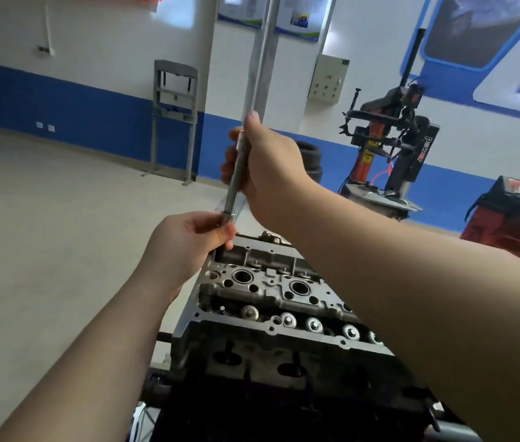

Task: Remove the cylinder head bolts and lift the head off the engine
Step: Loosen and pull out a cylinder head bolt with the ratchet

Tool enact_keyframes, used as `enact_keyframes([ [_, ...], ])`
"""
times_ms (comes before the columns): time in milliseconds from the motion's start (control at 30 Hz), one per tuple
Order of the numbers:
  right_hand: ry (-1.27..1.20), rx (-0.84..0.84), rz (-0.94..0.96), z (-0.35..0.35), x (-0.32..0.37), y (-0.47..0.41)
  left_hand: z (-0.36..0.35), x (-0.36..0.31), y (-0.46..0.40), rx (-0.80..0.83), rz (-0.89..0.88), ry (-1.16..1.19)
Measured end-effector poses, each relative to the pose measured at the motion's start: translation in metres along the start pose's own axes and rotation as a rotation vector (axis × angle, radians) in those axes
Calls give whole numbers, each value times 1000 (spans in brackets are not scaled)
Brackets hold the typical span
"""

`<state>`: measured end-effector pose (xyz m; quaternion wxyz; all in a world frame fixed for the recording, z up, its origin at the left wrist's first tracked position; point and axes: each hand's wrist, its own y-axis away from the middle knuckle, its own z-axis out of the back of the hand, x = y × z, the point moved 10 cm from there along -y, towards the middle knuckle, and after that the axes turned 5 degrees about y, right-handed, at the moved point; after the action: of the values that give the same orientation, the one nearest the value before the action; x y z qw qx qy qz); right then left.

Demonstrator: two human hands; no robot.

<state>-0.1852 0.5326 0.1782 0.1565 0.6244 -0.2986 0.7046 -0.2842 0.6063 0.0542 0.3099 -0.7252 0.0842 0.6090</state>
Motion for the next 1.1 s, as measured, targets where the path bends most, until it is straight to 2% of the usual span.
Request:
enact_keyframes([
  [133, -51, -50, -18, -17, -2, -7, 1, -6, -7, 47, -45, -82],
  [233, -36, 156, -38, -37, 0, -12, -5, -6, -7, 142, -43, -96],
  [300, -55, 221, -54, -40, -2, -15, -8, -4, -5, 191, -33, -35],
  [367, -22, 176, -27, -32, -4, -17, -6, -3, -5, 185, -31, -18],
  [500, 437, -48, 252, -3, 0, -10, -1, -5, -9, 112, -74, -64],
  [600, 473, -174, 236, 19, -11, -1, 1, -3, -10, 62, -62, 17],
  [700, 527, -176, 339, 19, -1, 6, 4, -5, -10, 19, -79, 25],
  [833, 632, -64, 401, 3, 9, 3, -2, -8, -12, 130, -92, -33],
  [933, 564, 87, 381, 0, 8, 0, -3, -4, -10, 252, -74, 41],
  [1033, 412, 265, 284, -2, 0, 1, 1, -2, -12, 223, -91, 44],
  [1100, 341, 249, 232, 0, -4, -1, 2, -3, -13, 161, -114, 49],
])
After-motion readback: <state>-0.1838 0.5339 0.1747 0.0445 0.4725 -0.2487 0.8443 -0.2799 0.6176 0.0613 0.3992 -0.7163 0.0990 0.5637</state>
